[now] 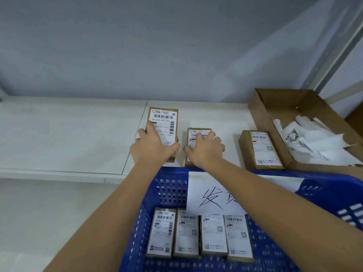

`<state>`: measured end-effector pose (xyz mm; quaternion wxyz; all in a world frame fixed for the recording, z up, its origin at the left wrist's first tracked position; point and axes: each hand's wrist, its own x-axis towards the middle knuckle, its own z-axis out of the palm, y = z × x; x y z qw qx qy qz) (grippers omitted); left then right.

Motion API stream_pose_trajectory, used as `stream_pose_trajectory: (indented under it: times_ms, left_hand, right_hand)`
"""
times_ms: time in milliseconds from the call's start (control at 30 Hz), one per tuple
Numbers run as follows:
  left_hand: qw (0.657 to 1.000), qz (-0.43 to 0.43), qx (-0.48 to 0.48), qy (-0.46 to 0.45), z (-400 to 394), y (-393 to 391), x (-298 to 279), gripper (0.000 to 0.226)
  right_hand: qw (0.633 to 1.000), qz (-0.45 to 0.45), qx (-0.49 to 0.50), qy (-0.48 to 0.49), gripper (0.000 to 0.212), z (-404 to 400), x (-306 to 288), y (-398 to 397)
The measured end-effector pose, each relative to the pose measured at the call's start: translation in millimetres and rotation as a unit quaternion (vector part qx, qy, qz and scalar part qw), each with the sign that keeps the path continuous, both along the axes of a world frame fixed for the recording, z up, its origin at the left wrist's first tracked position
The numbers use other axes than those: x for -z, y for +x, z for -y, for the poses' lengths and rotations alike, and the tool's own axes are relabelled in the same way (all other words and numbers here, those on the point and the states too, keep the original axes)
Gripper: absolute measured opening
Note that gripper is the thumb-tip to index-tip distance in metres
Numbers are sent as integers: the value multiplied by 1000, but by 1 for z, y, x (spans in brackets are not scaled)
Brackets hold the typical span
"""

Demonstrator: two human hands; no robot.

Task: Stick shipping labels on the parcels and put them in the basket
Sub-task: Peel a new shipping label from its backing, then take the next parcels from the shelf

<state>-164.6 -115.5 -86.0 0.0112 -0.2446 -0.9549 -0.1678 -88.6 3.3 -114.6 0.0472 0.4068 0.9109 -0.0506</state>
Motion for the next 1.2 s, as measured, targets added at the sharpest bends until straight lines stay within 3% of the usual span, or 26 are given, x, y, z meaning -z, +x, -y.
stream_pose_trajectory:
  times_ms: [200, 367, 667, 933, 1033, 1200]
  left_hand:
    - [1000, -23, 1, 9, 1, -10, 13, 89]
    - [1000, -23, 0, 22, 3, -13, 12, 90]
    - [999, -29, 6, 13, 3, 12, -26, 91]
    - [999, 15, 50, 1, 11, 105, -35, 88]
    - [996, 37, 77, -1, 20, 151, -21, 90]
    - [987, 109, 114, 14, 29, 227, 18, 96]
  right_hand:
    - [998, 65, 13, -6, 75, 6, 14, -15]
    - [999, 11, 24, -27, 72, -1, 14, -12]
    - [998, -47, 8, 47, 74, -18, -44, 23]
    - [997, -32, 5, 68, 74, 8, -71, 121]
    - [991, 24, -51, 121, 78, 17, -60, 180]
    - [992, 57, -54, 95, 80, 29, -27, 277]
